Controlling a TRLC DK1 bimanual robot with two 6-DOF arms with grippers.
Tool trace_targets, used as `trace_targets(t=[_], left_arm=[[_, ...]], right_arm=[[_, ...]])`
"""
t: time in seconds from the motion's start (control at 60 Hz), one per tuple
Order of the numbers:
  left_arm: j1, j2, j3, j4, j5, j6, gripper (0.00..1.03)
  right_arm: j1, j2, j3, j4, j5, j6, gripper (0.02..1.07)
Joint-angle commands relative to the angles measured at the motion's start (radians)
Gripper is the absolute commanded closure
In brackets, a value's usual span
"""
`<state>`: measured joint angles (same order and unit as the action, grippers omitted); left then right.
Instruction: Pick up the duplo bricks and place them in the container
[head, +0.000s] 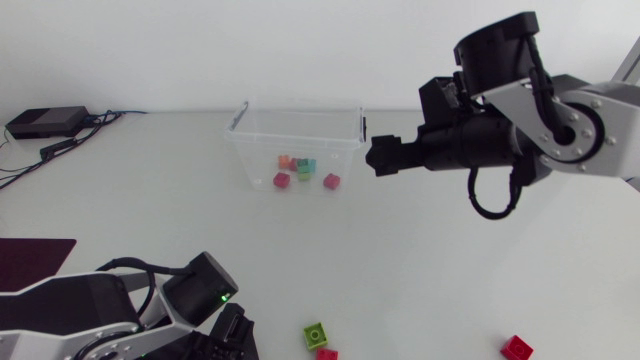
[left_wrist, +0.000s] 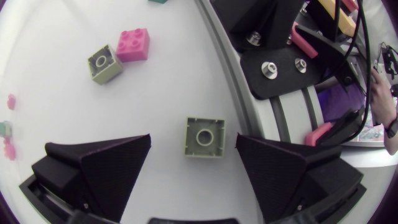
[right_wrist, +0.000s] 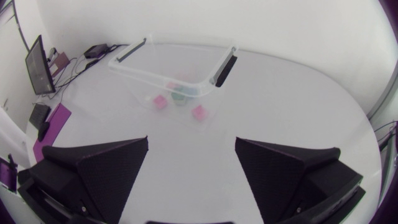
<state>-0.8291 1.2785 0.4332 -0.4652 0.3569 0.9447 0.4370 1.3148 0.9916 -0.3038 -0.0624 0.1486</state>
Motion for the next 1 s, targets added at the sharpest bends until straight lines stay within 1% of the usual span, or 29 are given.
trace_targets(t=[0.0, 0.017, 0.05, 0.083, 0.1, 0.117, 0.15, 0.217, 0.25, 0.317, 0.417, 0.517, 0.583, 0.617, 0.8, 0.833, 0.933, 0.983], left_arm=[[-0.027, 0.027, -0.034, 0.033, -0.013, -0.007, 0.15], [-0.028, 0.032, -0.034, 0.036, -0.013, -0.009, 0.16], [-0.030, 0.047, -0.036, 0.046, -0.016, -0.009, 0.23], [-0.030, 0.061, -0.033, 0.057, -0.018, -0.012, 0.33], [-0.030, 0.064, -0.031, 0.057, -0.018, -0.014, 0.37], [-0.028, 0.065, -0.028, 0.060, -0.018, -0.014, 0.44], [-0.025, 0.067, -0.028, 0.071, -0.018, -0.017, 0.57], [-0.024, 0.067, -0.027, 0.092, -0.018, -0.023, 0.81], [-0.022, 0.070, -0.025, 0.103, -0.018, -0.032, 0.87], [-0.024, 0.079, -0.025, 0.119, -0.018, -0.047, 0.87], [-0.018, 0.090, -0.024, 0.138, -0.018, -0.069, 0.88], [0.024, 0.096, -0.014, 0.143, -0.018, -0.069, 0.88], [0.064, 0.058, -0.011, 0.138, -0.018, -0.066, 0.89], [0.087, 0.027, -0.008, 0.135, -0.018, -0.066, 0.89], [0.226, -0.126, 0.058, 0.030, -0.016, -0.029, 0.88], [0.268, -0.157, 0.087, 0.010, -0.013, -0.024, 0.88], [0.351, -0.185, 0.150, -0.013, -0.004, -0.003, 0.88], [0.392, -0.186, 0.191, -0.023, 0.014, -0.003, 0.88]], right_arm=[[-0.003, -0.071, -0.091, 0.029, -0.047, -0.044, 0.07], [-0.003, -0.081, -0.105, 0.034, -0.063, -0.047, 0.07], [-0.012, -0.108, -0.145, 0.060, -0.122, -0.049, 0.07], [-0.032, -0.135, -0.192, 0.100, -0.209, -0.049, 0.07], [-0.046, -0.152, -0.220, 0.123, -0.264, -0.049, 0.07], [-0.061, -0.166, -0.243, 0.144, -0.323, -0.058, 0.07], [-0.080, -0.187, -0.278, 0.164, -0.386, -0.096, 0.07], [-0.080, -0.201, -0.284, 0.103, -0.363, -0.169, 0.07], [-0.072, -0.204, -0.283, 0.060, -0.361, -0.195, 0.07], [-0.069, -0.226, -0.295, 0.019, -0.369, -0.192, 0.07], [-0.058, -0.252, -0.320, 0.011, -0.375, -0.138, 0.07], [0.031, -0.226, -0.300, -0.052, -0.350, -0.093, 0.07], [0.117, -0.196, -0.277, -0.089, -0.292, -0.070, 0.07], [0.146, -0.186, -0.266, -0.106, -0.281, -0.060, 0.07], [0.236, -0.078, -0.209, -0.146, -0.269, -0.029, 0.07], [0.244, -0.054, -0.196, -0.153, -0.271, -0.027, 0.07], [0.276, 0.017, -0.151, -0.190, -0.271, -0.009, 0.07], [0.296, 0.052, -0.125, -0.218, -0.269, -0.003, 0.07]])
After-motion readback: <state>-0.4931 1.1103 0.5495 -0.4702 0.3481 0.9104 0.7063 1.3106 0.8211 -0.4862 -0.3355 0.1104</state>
